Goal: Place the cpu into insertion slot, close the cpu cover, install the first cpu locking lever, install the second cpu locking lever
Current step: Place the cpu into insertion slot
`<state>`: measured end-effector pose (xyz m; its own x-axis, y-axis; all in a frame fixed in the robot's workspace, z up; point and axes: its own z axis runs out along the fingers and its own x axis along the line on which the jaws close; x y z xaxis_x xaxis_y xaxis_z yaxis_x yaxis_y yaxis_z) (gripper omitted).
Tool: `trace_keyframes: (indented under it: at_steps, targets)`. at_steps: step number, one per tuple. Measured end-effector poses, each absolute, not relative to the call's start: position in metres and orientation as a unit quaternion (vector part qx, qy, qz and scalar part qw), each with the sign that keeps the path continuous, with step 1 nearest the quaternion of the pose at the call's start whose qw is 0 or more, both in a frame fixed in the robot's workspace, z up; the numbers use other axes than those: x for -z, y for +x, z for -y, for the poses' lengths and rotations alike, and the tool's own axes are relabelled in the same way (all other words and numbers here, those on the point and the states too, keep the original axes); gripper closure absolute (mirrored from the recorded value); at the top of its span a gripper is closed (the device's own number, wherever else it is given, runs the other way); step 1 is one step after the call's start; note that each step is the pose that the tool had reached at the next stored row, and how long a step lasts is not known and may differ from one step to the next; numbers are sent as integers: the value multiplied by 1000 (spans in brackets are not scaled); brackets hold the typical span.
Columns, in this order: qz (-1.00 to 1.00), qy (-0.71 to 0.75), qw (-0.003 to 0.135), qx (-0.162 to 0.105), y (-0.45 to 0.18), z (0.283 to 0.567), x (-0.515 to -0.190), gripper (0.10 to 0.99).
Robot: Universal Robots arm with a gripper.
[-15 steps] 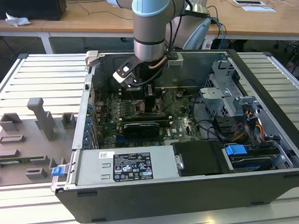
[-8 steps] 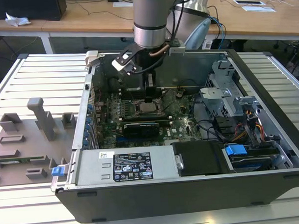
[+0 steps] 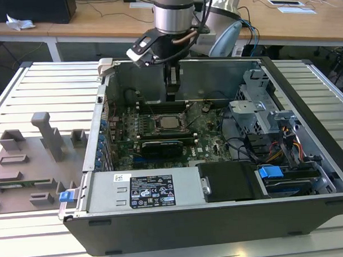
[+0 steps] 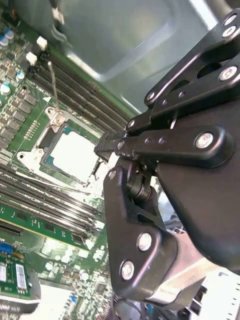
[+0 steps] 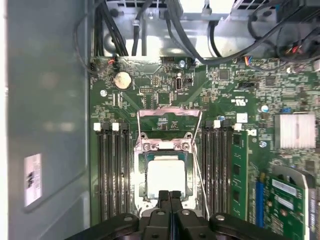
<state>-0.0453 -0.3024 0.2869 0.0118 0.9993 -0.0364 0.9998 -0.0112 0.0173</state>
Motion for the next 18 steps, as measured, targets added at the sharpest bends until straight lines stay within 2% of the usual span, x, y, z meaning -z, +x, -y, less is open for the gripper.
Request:
trace_keyframes:
  at_steps: [10, 18]
  targets:
    - [-703, 711, 19, 7, -45, 302, -326, 980]
    - [-703, 711, 19, 7, -45, 302, -328, 980]
